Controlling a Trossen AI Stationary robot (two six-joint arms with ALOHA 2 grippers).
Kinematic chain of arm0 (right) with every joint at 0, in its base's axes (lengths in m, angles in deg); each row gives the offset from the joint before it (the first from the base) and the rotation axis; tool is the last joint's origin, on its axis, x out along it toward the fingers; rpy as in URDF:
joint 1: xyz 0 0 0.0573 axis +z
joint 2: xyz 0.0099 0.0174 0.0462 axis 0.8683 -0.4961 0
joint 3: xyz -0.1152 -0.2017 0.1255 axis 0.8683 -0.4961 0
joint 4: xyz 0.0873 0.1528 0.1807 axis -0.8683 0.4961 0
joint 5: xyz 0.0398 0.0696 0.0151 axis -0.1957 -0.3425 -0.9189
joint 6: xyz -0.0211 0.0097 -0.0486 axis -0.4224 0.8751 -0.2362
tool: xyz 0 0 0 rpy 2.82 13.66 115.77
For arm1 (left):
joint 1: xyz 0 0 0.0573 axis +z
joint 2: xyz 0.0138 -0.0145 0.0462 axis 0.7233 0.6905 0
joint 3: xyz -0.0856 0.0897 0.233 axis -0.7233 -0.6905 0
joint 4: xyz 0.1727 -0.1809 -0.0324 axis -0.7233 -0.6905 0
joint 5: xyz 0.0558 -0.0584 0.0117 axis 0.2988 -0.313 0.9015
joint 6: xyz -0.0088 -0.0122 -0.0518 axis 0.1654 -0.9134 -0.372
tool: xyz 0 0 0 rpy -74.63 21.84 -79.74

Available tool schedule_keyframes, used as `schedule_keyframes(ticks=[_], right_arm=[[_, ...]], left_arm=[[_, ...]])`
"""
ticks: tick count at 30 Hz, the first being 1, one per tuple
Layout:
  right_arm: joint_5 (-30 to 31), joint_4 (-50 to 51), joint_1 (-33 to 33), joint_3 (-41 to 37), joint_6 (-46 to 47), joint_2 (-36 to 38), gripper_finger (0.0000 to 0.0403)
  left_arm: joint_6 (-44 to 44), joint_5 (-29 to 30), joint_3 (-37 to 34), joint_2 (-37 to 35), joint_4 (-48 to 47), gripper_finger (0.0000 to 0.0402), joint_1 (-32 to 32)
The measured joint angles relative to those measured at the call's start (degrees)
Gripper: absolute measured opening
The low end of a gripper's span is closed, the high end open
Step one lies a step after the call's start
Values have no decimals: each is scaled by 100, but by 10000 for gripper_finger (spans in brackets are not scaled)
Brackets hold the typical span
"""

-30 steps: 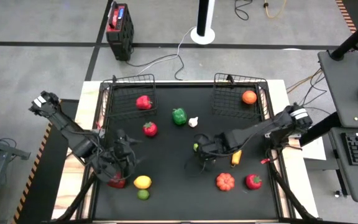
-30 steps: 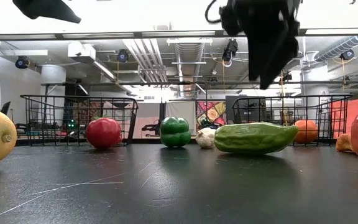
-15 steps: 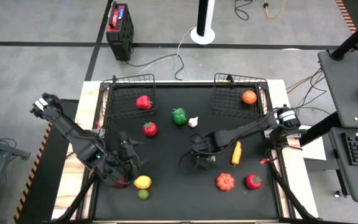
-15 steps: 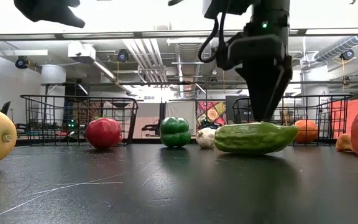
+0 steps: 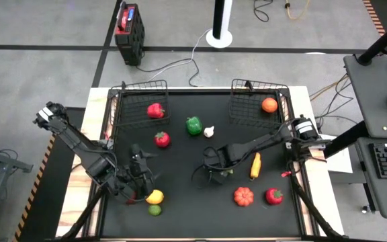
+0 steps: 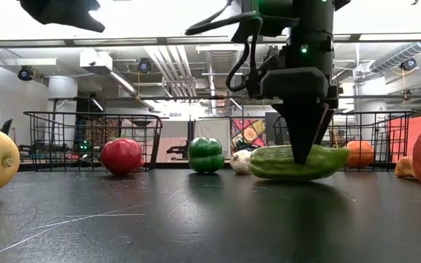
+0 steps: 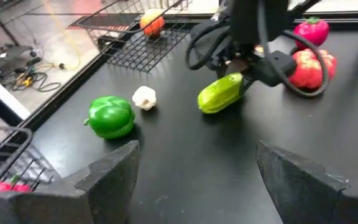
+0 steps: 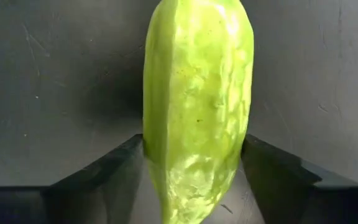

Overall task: Sort produce into baskets
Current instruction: Put the cucumber into the left wire basket

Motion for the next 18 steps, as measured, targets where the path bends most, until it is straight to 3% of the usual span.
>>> schedule_keyframes(ticks=[5,10,18], right_arm=[[16,-88,0,0,-94,3,193],[303,-230,103,-7,-111,32,185],[730,-1498,513,-72,-595,328,192]], left_arm=[[1412,-788,-37,94,1238,303,0],[3008,-1164,-505,28,3034,299,48],[3226,-1789,-1839,-342,5327,285,488]])
